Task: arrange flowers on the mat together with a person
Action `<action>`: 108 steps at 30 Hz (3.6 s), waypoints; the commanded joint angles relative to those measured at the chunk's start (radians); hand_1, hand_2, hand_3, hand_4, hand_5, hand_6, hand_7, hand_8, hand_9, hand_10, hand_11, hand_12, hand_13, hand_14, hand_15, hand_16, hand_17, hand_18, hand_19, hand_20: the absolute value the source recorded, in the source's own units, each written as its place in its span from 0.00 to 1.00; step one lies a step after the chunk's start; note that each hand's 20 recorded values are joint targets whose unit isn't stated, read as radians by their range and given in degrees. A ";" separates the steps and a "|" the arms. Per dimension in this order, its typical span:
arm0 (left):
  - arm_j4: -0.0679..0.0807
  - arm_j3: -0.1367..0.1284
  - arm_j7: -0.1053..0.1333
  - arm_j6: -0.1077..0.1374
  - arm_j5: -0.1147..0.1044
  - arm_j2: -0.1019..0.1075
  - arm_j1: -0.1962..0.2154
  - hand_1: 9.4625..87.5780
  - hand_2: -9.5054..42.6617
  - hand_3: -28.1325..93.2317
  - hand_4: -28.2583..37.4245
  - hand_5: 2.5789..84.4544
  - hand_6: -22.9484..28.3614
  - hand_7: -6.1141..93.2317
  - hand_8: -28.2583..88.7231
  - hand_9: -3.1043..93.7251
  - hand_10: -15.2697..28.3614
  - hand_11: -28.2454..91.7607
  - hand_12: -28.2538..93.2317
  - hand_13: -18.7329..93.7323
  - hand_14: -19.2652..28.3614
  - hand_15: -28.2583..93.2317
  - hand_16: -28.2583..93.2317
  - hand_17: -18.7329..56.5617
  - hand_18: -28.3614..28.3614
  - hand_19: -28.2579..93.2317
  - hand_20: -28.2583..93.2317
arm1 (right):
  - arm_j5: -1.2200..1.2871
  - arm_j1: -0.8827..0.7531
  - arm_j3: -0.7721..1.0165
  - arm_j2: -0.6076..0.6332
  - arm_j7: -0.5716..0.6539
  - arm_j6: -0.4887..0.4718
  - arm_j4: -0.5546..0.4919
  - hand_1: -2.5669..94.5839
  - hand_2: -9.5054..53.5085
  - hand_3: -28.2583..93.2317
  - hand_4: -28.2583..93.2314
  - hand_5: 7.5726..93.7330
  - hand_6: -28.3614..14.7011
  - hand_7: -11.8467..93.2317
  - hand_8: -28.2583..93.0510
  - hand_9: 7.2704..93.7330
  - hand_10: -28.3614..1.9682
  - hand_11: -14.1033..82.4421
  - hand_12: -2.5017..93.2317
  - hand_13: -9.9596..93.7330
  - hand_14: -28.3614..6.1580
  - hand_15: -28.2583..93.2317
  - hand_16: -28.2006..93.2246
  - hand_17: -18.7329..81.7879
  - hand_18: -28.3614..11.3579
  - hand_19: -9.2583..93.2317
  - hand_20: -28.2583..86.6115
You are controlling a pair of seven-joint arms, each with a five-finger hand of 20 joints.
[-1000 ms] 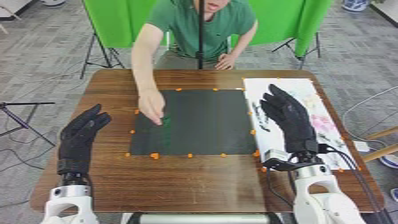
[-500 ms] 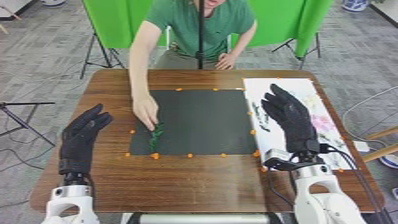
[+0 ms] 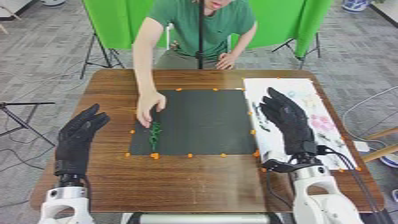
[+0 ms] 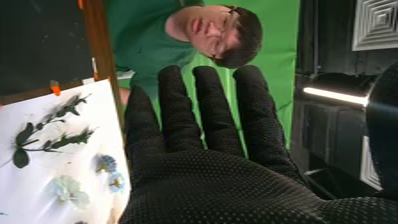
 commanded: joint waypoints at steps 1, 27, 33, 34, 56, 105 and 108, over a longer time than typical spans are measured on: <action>-0.001 -0.004 -0.011 -0.008 -0.003 -0.015 0.022 0.31 0.00 0.77 0.13 0.54 0.49 0.21 0.18 0.51 0.65 0.39 0.34 0.52 0.74 0.36 0.26 0.38 0.69 0.25 0.40 | -0.003 -0.016 -0.004 -0.007 -0.020 0.044 -0.007 0.22 0.00 0.84 0.01 0.35 0.62 0.24 0.16 0.38 0.47 0.19 0.18 0.40 0.40 0.31 0.37 0.37 0.33 0.10 0.46; 0.000 -0.019 -0.006 0.002 -0.009 -0.007 0.018 0.29 0.00 0.78 0.13 0.54 0.49 0.21 0.18 0.51 0.64 0.39 0.34 0.52 0.74 0.35 0.26 0.38 0.69 0.25 0.40 | -0.391 -0.021 0.064 0.183 0.140 0.449 -0.127 0.28 0.00 0.85 0.00 0.43 0.58 0.29 0.15 0.48 0.46 0.25 0.21 0.50 0.46 0.35 0.38 0.41 0.37 0.18 0.52; -0.001 -0.024 -0.011 0.001 -0.008 -0.001 0.021 0.29 0.00 0.78 0.13 0.54 0.49 0.21 0.18 0.51 0.65 0.39 0.34 0.52 0.74 0.35 0.26 0.38 0.69 0.25 0.40 | -1.021 -0.130 0.210 0.298 0.493 0.418 -0.184 0.28 0.00 0.81 0.00 0.53 0.57 0.28 0.16 0.60 0.45 0.34 0.24 0.64 0.46 0.40 0.44 0.46 0.35 0.34 0.59; -0.003 -0.024 -0.012 0.002 -0.007 0.000 0.023 0.29 0.00 0.78 0.13 0.54 0.49 0.21 0.18 0.51 0.65 0.39 0.34 0.52 0.74 0.35 0.26 0.38 0.69 0.25 0.40 | -1.075 -0.155 0.233 0.313 0.523 0.408 -0.184 0.28 0.00 0.81 0.00 0.54 0.57 0.29 0.16 0.60 0.45 0.35 0.24 0.65 0.46 0.41 0.44 0.46 0.34 0.35 0.60; -0.001 -0.013 -0.025 -0.003 0.001 0.013 0.018 0.30 0.00 0.78 0.13 0.53 0.49 0.21 0.18 0.51 0.65 0.38 0.34 0.51 0.74 0.35 0.26 0.38 0.69 0.25 0.40 | -1.245 -0.218 0.269 0.432 0.766 -0.028 -0.056 0.36 0.00 0.80 0.00 0.66 0.67 0.32 0.15 0.76 0.50 0.40 0.27 0.77 0.52 0.56 0.44 0.50 0.30 0.55 0.62; 0.002 -0.017 -0.051 -0.015 -0.005 0.011 0.023 0.30 0.00 0.78 0.13 0.53 0.49 0.20 0.18 0.50 0.65 0.38 0.34 0.51 0.74 0.35 0.26 0.37 0.69 0.25 0.40 | -1.223 0.217 -0.214 0.191 0.969 0.191 -0.170 0.93 0.00 0.00 0.51 0.93 0.70 0.34 0.35 1.00 0.72 0.58 0.21 1.00 0.87 0.76 0.36 0.78 0.37 0.87 0.48; 0.002 -0.011 -0.052 -0.011 -0.008 0.016 0.022 0.30 0.00 0.78 0.13 0.53 0.49 0.20 0.18 0.50 0.65 0.38 0.34 0.51 0.74 0.35 0.26 0.37 0.69 0.25 0.40 | -1.219 0.287 -0.299 0.094 0.956 0.185 -0.126 0.93 0.00 0.00 0.52 0.93 0.69 0.35 0.35 1.00 0.72 0.60 0.21 1.00 0.87 0.76 0.36 0.78 0.37 0.88 0.48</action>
